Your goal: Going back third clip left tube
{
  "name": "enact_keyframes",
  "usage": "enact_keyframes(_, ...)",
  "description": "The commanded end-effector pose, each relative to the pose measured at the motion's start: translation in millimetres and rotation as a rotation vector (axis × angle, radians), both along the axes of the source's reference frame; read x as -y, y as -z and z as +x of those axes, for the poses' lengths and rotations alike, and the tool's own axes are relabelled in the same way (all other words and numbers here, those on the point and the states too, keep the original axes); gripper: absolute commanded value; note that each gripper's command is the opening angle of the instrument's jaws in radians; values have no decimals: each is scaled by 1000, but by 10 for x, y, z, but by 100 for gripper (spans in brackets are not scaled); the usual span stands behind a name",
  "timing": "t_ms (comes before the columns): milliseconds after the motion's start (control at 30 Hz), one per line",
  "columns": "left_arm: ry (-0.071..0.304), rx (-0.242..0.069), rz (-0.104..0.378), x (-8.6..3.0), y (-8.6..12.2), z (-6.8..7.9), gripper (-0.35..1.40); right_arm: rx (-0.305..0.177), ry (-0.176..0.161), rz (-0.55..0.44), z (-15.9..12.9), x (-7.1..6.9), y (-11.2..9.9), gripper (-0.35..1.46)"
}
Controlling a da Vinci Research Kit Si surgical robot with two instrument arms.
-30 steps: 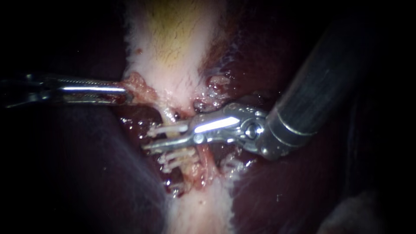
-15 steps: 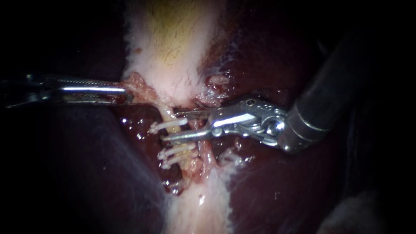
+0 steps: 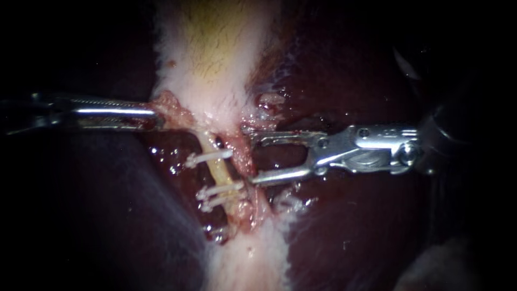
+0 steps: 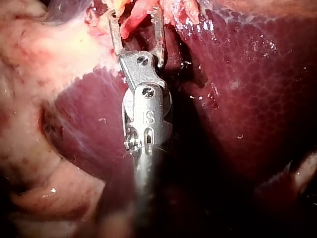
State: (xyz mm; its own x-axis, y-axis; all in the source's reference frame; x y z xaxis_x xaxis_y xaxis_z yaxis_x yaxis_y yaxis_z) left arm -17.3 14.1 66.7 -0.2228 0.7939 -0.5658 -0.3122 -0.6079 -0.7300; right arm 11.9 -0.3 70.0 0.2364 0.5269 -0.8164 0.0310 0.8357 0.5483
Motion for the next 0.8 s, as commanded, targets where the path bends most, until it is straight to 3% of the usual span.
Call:
enact_keyframes(33,0,0,0,0,0,0,-35,1,-1,-2,-5,1,2,50)
enact_keyframes(433,-1,0,0,0,-1,0,-35,3,43,-42,-59,-4,24,50)
enact_keyframes(800,1,0,0,-3,-5,-5,-35,2,52,-50,-70,-6,34,50)
